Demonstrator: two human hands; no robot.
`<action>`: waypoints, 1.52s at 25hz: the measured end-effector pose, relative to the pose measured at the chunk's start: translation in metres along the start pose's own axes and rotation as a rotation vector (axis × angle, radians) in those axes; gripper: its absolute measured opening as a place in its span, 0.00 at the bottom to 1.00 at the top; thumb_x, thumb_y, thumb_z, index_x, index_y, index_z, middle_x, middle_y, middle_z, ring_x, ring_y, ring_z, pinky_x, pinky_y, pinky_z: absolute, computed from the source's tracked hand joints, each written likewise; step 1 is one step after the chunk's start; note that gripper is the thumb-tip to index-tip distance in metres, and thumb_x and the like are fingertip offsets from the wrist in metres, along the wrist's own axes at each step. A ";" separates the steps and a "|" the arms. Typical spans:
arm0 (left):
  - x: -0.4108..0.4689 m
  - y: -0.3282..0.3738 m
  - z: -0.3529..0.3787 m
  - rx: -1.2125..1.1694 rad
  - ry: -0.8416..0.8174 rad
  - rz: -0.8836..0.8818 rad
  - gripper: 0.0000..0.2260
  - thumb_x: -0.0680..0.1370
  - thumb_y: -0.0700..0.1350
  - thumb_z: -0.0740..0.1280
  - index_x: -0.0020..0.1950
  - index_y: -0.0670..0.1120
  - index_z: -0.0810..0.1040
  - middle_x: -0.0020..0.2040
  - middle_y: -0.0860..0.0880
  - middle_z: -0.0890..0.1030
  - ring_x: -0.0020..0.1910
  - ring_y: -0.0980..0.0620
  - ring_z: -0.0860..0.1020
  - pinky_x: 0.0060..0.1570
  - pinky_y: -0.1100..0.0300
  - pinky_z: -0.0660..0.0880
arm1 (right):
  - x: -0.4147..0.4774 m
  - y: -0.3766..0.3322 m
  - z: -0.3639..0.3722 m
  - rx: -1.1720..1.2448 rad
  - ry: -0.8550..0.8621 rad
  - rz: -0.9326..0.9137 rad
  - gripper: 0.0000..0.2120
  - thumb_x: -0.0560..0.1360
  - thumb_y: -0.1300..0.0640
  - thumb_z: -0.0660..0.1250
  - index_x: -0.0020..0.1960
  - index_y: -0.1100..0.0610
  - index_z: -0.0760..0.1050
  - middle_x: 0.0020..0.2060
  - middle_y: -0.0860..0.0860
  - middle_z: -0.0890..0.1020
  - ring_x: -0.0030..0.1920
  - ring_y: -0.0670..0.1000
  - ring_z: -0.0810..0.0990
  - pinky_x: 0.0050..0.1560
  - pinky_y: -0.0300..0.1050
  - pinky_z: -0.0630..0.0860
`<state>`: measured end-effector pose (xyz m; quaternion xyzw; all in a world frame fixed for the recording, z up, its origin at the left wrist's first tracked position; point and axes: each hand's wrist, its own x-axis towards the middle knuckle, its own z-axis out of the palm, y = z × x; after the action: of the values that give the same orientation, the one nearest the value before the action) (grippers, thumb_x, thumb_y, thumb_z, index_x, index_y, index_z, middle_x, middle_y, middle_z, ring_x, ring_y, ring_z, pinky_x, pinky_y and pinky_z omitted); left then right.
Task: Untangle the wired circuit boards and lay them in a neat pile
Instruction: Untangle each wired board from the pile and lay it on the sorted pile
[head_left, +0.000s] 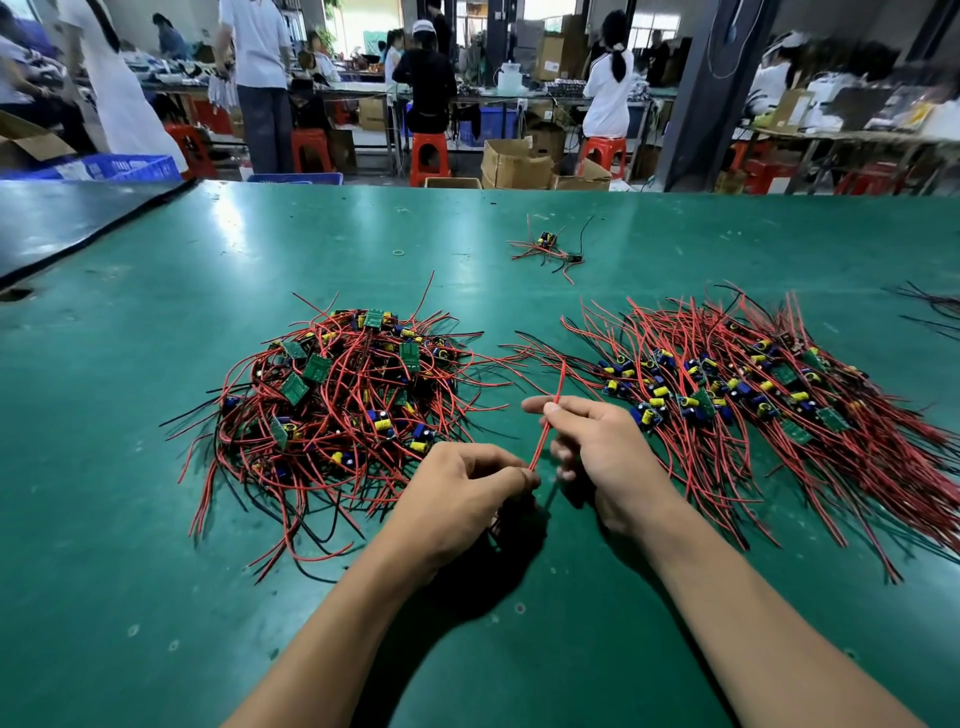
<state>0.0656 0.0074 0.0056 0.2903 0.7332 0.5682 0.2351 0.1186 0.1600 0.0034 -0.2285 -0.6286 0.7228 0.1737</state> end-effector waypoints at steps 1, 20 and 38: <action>0.000 0.000 -0.001 -0.017 0.000 -0.005 0.04 0.73 0.41 0.72 0.39 0.45 0.86 0.34 0.49 0.85 0.33 0.58 0.78 0.37 0.68 0.72 | 0.000 0.001 0.000 0.034 -0.020 -0.002 0.14 0.81 0.61 0.63 0.44 0.55 0.85 0.31 0.51 0.69 0.25 0.45 0.63 0.24 0.37 0.59; 0.000 -0.001 0.002 -0.140 0.009 -0.071 0.05 0.74 0.42 0.71 0.40 0.47 0.86 0.35 0.46 0.85 0.33 0.53 0.79 0.38 0.59 0.74 | 0.003 0.003 -0.007 -0.081 -0.049 0.047 0.09 0.79 0.60 0.66 0.45 0.55 0.85 0.25 0.50 0.65 0.26 0.48 0.62 0.24 0.37 0.57; -0.002 0.003 0.001 -0.180 -0.091 -0.058 0.06 0.76 0.38 0.69 0.41 0.41 0.85 0.35 0.44 0.84 0.35 0.49 0.77 0.39 0.58 0.72 | 0.007 -0.004 -0.004 0.305 0.172 -0.047 0.10 0.82 0.59 0.63 0.46 0.62 0.81 0.34 0.46 0.80 0.23 0.43 0.62 0.22 0.35 0.61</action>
<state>0.0684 0.0074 0.0079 0.2720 0.6760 0.6109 0.3096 0.1144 0.1677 0.0059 -0.2455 -0.4997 0.7834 0.2763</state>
